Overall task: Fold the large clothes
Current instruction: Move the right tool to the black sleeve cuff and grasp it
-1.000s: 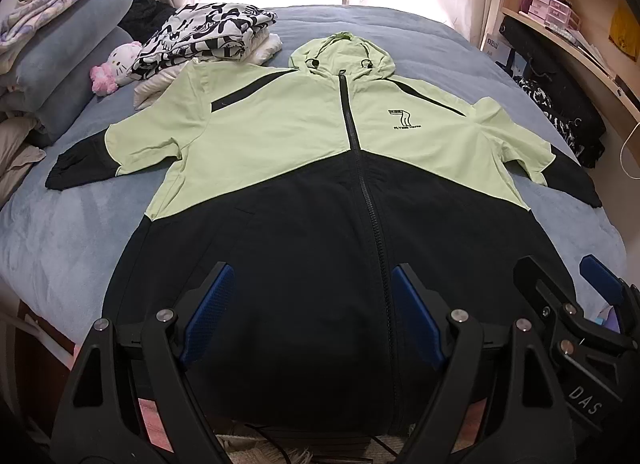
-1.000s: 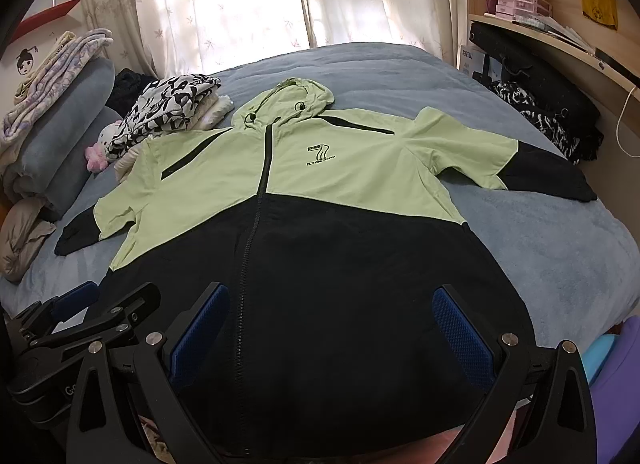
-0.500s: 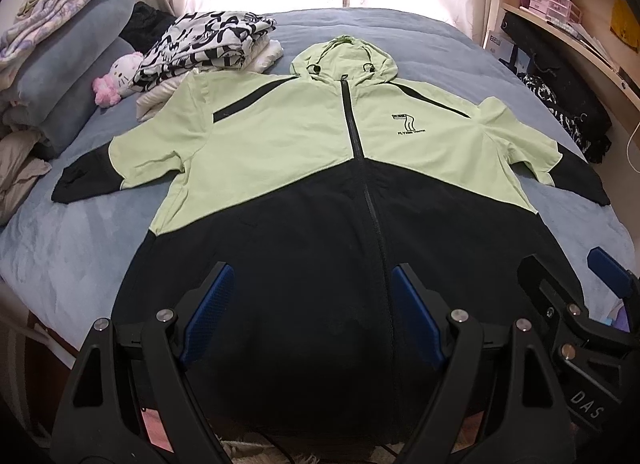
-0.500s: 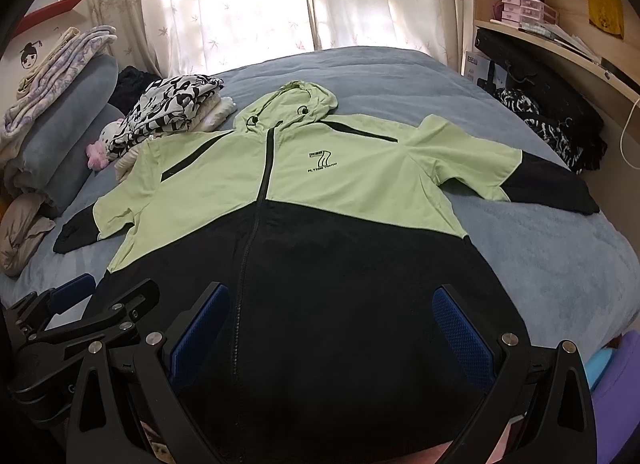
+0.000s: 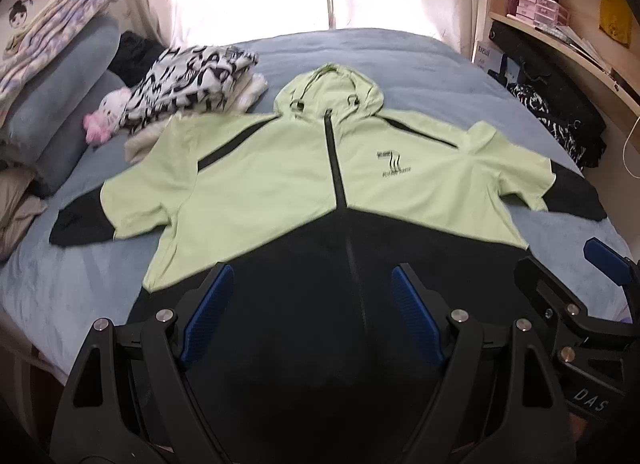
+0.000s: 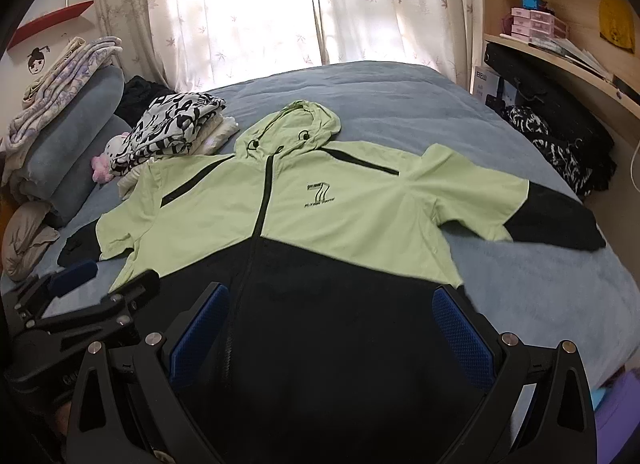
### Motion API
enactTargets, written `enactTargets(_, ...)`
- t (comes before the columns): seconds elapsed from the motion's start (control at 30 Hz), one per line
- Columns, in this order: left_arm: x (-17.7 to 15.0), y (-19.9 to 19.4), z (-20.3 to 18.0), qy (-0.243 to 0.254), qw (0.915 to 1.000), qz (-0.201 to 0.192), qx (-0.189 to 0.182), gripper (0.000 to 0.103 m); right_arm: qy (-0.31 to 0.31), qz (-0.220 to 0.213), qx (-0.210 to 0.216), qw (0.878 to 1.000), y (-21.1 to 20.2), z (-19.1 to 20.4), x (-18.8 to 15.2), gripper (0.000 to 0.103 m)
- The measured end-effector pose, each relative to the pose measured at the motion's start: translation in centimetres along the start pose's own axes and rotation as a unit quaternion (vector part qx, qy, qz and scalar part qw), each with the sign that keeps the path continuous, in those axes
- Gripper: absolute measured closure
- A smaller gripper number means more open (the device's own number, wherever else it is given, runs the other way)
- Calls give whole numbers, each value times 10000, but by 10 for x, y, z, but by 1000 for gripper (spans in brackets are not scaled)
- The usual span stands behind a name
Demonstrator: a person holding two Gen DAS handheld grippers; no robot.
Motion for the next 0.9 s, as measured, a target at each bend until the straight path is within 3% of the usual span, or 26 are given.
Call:
enactTargets(0.23,78,6,-11,91,9988,-436,-189,24,-138,-540,-761,9955,-3,-63,84,0)
enactTargets(0.4,140,7,-32,467,9940,-987,-104,24,171,-693,-1359,9881,-3,-150,143,0)
enactTargets(0.57,197,27,-63,288,9925,-808,-874,23,832,-588,-1844,9776,10,-255,183,0)
enactTargets(0.67,218,45,-81,63,9903,-717,-1191,23,1409,-396,-1925,9703,24,-320,193,0)
enactTargets(0.77,233,69,-101,-78,9896,-774,-1212,23,2015,-171,-1959,9596,46,-384,189,0)
enactTargets(0.9,237,111,-134,-127,9904,-546,-1266,23,2718,227,-2004,9410,80,-455,166,0)
Point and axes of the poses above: each gripper's, at about its wrist camera, not at the fingertips, and y roughly the way its jaws point, z to its left, x to its top, the point moved 6 cm from there along y, roughly the way its jaws point, and after that the axes turned 11 degrees about y, right-handed, at the moved point
